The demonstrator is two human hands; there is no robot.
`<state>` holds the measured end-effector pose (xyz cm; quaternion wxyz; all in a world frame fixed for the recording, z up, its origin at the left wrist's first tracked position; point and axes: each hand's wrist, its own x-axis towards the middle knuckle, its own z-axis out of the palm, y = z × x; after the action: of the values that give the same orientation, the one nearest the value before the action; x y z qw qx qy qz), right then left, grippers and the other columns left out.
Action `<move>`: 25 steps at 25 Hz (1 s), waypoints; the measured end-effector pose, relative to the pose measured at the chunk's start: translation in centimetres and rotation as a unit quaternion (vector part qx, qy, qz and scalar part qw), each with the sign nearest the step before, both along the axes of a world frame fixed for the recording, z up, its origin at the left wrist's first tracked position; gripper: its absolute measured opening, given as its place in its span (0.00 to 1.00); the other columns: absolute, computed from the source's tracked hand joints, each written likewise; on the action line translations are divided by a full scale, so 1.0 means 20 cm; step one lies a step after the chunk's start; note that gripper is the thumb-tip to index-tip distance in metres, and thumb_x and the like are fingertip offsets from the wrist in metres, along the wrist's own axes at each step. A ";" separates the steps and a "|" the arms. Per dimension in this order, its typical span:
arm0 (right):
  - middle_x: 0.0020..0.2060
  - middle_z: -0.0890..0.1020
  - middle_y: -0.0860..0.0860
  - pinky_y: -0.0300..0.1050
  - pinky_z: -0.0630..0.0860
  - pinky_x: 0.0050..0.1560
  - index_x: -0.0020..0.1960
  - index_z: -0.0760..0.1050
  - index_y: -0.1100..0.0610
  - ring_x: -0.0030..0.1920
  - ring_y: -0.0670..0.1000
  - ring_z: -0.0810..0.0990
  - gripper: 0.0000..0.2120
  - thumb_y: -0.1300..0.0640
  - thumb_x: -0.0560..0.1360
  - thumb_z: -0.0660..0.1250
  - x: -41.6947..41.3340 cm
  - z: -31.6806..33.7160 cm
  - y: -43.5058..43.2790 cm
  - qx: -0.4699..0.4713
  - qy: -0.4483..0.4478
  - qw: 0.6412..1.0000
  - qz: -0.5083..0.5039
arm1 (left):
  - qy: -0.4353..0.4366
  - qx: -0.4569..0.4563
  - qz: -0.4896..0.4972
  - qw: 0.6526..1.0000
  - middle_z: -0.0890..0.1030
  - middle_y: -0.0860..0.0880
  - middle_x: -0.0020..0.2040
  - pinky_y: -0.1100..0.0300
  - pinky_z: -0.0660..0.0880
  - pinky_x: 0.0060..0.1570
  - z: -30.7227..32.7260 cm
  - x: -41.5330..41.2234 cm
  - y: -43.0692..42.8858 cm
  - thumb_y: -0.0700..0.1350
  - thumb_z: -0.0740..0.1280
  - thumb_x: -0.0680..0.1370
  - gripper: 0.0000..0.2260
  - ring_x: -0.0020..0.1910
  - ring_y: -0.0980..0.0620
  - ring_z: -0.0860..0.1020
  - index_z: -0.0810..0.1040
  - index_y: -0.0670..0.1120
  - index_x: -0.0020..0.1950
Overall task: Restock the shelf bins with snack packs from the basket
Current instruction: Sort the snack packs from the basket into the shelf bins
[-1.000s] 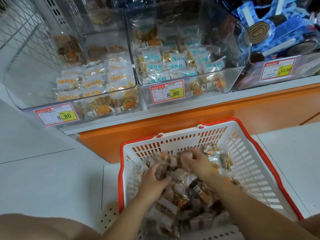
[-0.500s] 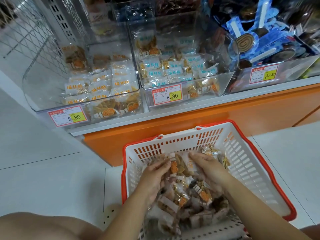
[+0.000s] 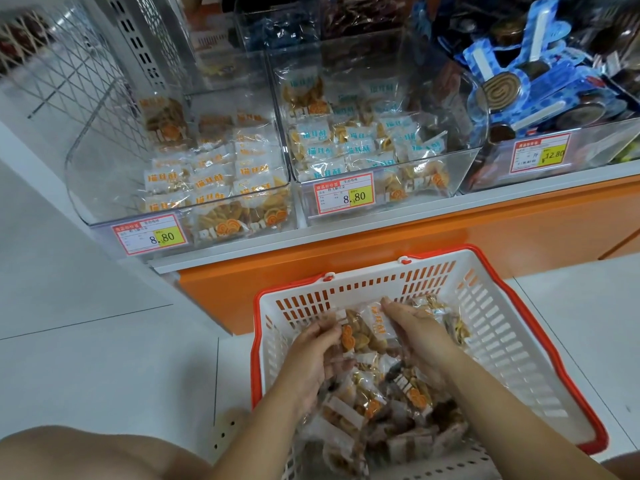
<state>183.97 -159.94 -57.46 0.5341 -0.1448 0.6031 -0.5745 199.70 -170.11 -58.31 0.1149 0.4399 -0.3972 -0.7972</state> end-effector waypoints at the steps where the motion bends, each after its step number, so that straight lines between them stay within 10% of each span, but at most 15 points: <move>1: 0.41 0.84 0.63 0.53 0.80 0.49 0.45 0.81 0.64 0.41 0.66 0.82 0.19 0.49 0.80 0.62 0.00 0.00 0.00 0.004 0.022 1.000 0.010 | -0.007 -0.014 -0.012 1.000 0.85 0.44 0.52 0.44 0.78 0.54 -0.01 0.00 0.00 0.45 0.67 0.79 0.11 0.52 0.44 0.83 0.78 0.47 0.61; 3: 0.31 0.80 0.58 0.40 0.76 0.32 0.37 0.78 0.62 0.27 0.54 0.77 0.21 0.47 0.79 0.61 -0.01 0.03 0.00 0.015 0.061 0.997 0.031 | -0.028 -0.051 -0.041 0.997 0.84 0.46 0.53 0.45 0.78 0.54 0.00 0.00 -0.01 0.56 0.72 0.73 0.18 0.55 0.44 0.82 0.80 0.51 0.60; 6: 0.44 0.84 0.64 0.51 0.80 0.46 0.50 0.80 0.64 0.41 0.62 0.83 0.24 0.43 0.78 0.60 -0.01 0.04 -0.02 0.009 0.049 0.998 0.043 | -0.049 -0.095 -0.044 0.993 0.84 0.48 0.55 0.45 0.78 0.54 0.00 -0.02 -0.02 0.67 0.76 0.61 0.27 0.55 0.45 0.82 0.83 0.55 0.55; 12: 0.54 0.83 0.62 0.62 0.75 0.61 0.61 0.77 0.62 0.56 0.63 0.81 0.18 0.51 0.76 0.64 0.06 0.14 -0.04 -0.039 -0.010 0.999 0.033 | 0.064 -0.025 0.082 0.994 0.85 0.41 0.50 0.53 0.81 0.43 0.14 -0.02 -0.03 0.45 0.69 0.75 0.14 0.49 0.45 0.84 0.79 0.40 0.57; 18: 0.45 0.85 0.47 0.40 0.80 0.45 0.55 0.79 0.45 0.45 0.47 0.84 0.12 0.57 0.74 0.71 0.21 0.49 -0.17 -0.059 0.269 0.959 0.065 | 0.064 -0.163 0.099 0.980 0.85 0.46 0.48 0.54 0.81 0.48 0.50 0.10 -0.06 0.50 0.68 0.72 0.16 0.47 0.49 0.85 0.78 0.43 0.56; 22: 0.36 0.83 0.42 0.30 0.73 0.35 0.43 0.78 0.50 0.35 0.42 0.80 0.05 0.57 0.72 0.73 0.30 0.93 -0.42 -0.119 0.381 0.915 0.061 | -0.040 -0.482 0.090 0.870 0.82 0.64 0.48 0.70 0.76 0.46 0.91 0.28 -0.28 0.56 0.67 0.76 0.07 0.49 0.65 0.80 0.79 0.60 0.53; 25: 0.38 0.83 0.45 0.34 0.73 0.36 0.44 0.77 0.53 0.38 0.45 0.81 0.04 0.54 0.74 0.71 0.36 1.18 -0.76 -0.147 0.430 0.889 0.066 | -0.143 -0.659 0.193 0.713 0.77 0.65 0.57 0.68 0.74 0.54 1.07 0.48 -0.56 0.53 0.68 0.75 0.13 0.56 0.64 0.76 0.77 0.60 0.59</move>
<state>191.11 -175.21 -33.94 0.2321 -0.4936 0.6714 -0.5018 209.29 -181.40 -36.86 0.4682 0.4289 -0.7400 -0.2219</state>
